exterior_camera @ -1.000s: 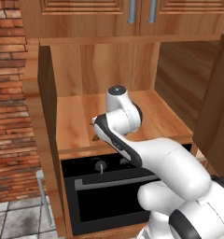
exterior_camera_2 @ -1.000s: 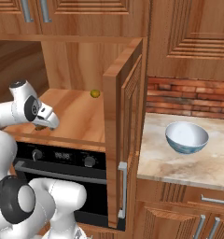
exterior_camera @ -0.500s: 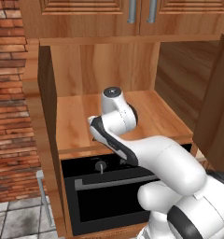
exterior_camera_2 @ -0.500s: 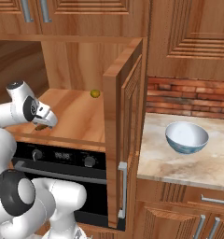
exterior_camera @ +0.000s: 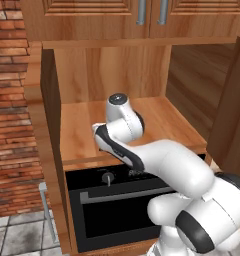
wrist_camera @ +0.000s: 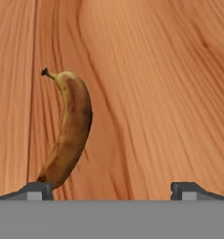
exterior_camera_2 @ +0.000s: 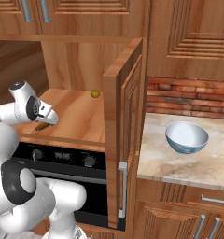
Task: Pick the banana from the cabinet and place it in the bowl. Then pick the bowl and place it in the sink. Then turn on the sink facuet.
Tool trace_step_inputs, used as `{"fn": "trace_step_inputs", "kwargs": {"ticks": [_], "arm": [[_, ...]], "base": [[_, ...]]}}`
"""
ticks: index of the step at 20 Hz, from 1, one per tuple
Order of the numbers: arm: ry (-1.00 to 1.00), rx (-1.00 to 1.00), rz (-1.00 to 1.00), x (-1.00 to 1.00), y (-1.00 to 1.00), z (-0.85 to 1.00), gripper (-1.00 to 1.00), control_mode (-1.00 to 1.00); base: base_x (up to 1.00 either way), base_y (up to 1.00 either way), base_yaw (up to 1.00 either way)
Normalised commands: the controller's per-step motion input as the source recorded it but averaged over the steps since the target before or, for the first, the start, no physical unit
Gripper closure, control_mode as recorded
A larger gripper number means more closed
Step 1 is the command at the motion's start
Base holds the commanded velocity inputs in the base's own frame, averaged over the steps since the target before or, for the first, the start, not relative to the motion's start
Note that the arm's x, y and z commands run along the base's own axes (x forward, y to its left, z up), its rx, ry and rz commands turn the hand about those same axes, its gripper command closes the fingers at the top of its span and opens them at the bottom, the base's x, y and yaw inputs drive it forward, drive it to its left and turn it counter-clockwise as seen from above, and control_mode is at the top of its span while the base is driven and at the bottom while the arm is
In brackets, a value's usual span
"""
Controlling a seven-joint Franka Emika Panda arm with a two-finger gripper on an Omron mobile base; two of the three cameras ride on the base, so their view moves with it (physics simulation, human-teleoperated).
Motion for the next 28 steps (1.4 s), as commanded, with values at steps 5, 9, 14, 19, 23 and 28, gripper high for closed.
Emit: {"fn": "trace_step_inputs", "kwargs": {"ticks": [5, 9, 14, 19, 23, 28], "arm": [[0.00, 0.00, 0.00, 0.18, 0.14, -0.21, -1.00, -1.00], [0.00, 0.00, 0.00, 0.16, 0.15, -0.23, -1.00, -1.00], [0.00, 0.01, 0.00, 0.25, 0.05, -0.22, -1.00, -1.00], [0.00, 0.03, 0.00, 0.21, 0.00, -0.22, -1.00, -1.00], [0.01, 0.00, 0.00, 0.18, 0.00, -0.17, -1.00, -1.00], [0.00, 0.00, 0.00, 0.15, 0.00, -0.14, -1.00, -1.00]], "base": [[0.00, 0.00, 0.00], [0.00, 0.00, 0.00], [0.00, 0.00, 0.00], [0.00, 0.00, 0.00], [0.00, 0.00, 0.00], [0.00, 0.00, 0.00]]}}
